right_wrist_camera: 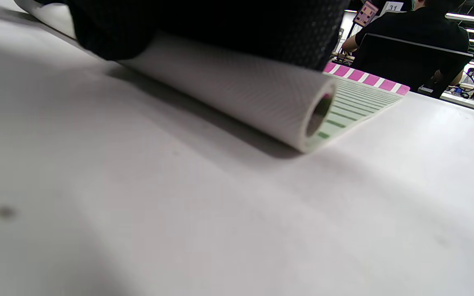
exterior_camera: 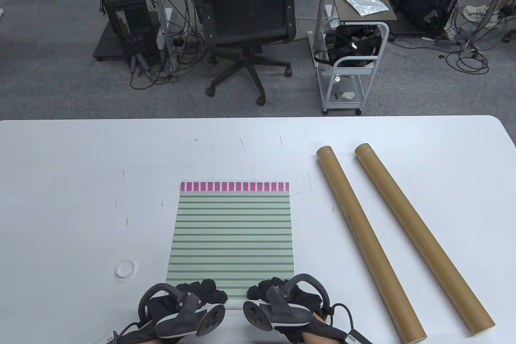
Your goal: Roll up mouse pads and store in mailing tubes
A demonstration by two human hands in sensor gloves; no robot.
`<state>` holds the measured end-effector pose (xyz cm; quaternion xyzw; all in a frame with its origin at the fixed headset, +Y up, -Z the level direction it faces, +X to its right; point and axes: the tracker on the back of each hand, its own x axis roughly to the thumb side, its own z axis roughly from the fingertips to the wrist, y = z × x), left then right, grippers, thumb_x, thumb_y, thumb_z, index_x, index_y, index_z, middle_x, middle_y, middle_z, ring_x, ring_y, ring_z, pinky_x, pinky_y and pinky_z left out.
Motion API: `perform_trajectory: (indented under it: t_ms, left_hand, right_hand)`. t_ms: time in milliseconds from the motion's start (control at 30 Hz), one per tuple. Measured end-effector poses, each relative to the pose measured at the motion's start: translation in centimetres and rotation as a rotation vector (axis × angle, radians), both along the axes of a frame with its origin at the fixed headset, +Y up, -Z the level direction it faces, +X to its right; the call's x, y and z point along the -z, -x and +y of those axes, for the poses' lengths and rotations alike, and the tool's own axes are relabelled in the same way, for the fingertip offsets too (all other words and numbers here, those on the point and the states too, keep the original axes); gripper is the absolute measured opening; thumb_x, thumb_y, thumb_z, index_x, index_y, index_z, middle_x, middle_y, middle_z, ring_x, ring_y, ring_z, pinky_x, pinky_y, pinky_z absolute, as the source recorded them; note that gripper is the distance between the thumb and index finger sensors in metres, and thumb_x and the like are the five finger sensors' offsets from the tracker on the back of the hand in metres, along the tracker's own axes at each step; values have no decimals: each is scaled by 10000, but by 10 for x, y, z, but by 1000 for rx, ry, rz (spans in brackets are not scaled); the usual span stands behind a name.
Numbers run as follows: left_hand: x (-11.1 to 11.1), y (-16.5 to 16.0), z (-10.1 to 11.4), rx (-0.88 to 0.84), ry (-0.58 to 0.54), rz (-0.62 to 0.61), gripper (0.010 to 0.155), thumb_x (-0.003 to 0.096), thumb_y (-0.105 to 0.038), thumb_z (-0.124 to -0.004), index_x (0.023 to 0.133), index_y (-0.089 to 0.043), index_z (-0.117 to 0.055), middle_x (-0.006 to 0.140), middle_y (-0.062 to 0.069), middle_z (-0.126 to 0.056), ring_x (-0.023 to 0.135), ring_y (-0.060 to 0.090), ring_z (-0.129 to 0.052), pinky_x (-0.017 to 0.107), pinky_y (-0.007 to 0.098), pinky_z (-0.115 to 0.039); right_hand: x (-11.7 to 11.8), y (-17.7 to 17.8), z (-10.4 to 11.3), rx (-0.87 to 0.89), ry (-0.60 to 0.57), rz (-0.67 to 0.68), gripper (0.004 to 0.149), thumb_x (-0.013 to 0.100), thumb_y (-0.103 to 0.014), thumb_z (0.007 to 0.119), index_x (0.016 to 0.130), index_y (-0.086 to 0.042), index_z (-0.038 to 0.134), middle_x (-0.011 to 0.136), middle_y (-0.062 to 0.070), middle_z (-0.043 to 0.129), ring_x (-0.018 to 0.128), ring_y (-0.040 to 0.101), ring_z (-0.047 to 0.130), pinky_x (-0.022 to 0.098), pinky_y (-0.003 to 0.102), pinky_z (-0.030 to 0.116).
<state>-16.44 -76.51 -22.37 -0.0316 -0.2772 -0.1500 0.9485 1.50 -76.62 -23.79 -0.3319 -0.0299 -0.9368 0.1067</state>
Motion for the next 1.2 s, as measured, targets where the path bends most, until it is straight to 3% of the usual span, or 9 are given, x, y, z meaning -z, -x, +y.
perform_trajectory:
  t_ms: [133, 433, 533, 600, 667, 767, 933, 1100, 1200]
  left_hand:
    - [-1, -1, 1, 15, -7, -7, 523, 402, -512, -761, 911, -405, -707, 983, -132, -742, 914, 148, -824, 674, 302, -791]
    - [9, 5, 4, -57, 63, 49, 467, 405, -491, -737, 863, -399, -760, 806, -153, -896, 691, 80, -971, 525, 204, -858]
    - [7, 5, 3, -54, 31, 36, 612, 419, -466, -718, 980, -425, -479, 807, -182, -883, 660, 68, -994, 464, 164, -878]
    - [4, 2, 3, -28, 5, 21, 623, 431, -447, -712, 972, -478, -405, 909, -168, -780, 663, 77, -994, 460, 160, -882]
    - [3, 0, 3, -5, 3, 11, 500, 439, -431, -708, 896, -567, -559, 966, -126, -729, 669, 88, -996, 460, 164, -888]
    - [4, -2, 4, -11, 11, 38, 417, 470, -385, -713, 864, -517, -683, 912, -152, -831, 727, 100, -988, 511, 215, -885]
    - [-1, -3, 5, 0, -4, 9, 453, 431, -507, -713, 882, -466, -729, 994, -128, -753, 891, 133, -863, 685, 319, -792]
    - [2, -7, 4, 5, -1, 49, 430, 434, -473, -737, 863, -454, -738, 869, -154, -849, 769, 101, -930, 645, 293, -821]
    - [9, -3, 4, -35, 47, 88, 419, 440, -461, -719, 859, -465, -744, 865, -159, -857, 763, 97, -936, 637, 283, -826]
  right_hand:
    - [2, 0, 1, 6, 8, -7, 513, 442, -327, 689, 947, -244, 661, 838, -8, 822, 648, 191, 888, 520, 329, 801]
    - [3, -2, 3, 34, 48, -17, 490, 444, -291, 667, 929, -230, 700, 793, -6, 855, 601, 175, 915, 488, 319, 820]
    - [3, -5, 1, 36, 38, -14, 550, 446, -286, 648, 969, -395, 514, 795, -35, 841, 599, 161, 907, 489, 304, 815]
    - [3, -4, 0, 36, 55, -17, 576, 457, -267, 635, 957, -470, 435, 813, -28, 815, 606, 177, 891, 494, 315, 800]
    - [4, -4, 0, 20, 44, -10, 555, 459, -268, 627, 949, -468, 460, 812, -38, 815, 603, 166, 893, 491, 306, 804]
    - [4, -3, -1, 21, 42, -20, 535, 461, -262, 622, 946, -449, 498, 802, -45, 817, 600, 165, 894, 491, 308, 804]
    - [4, -3, -1, 7, 37, -32, 552, 466, -259, 606, 958, -453, 449, 805, -61, 804, 602, 158, 889, 493, 306, 801]
    - [6, -7, 2, 41, 52, -58, 548, 484, -247, 604, 967, -430, 419, 836, -62, 790, 618, 161, 891, 500, 301, 804]
    - [1, -7, 5, 50, -24, -38, 454, 483, -258, 656, 916, -371, 581, 909, -41, 708, 703, 180, 841, 540, 334, 780]
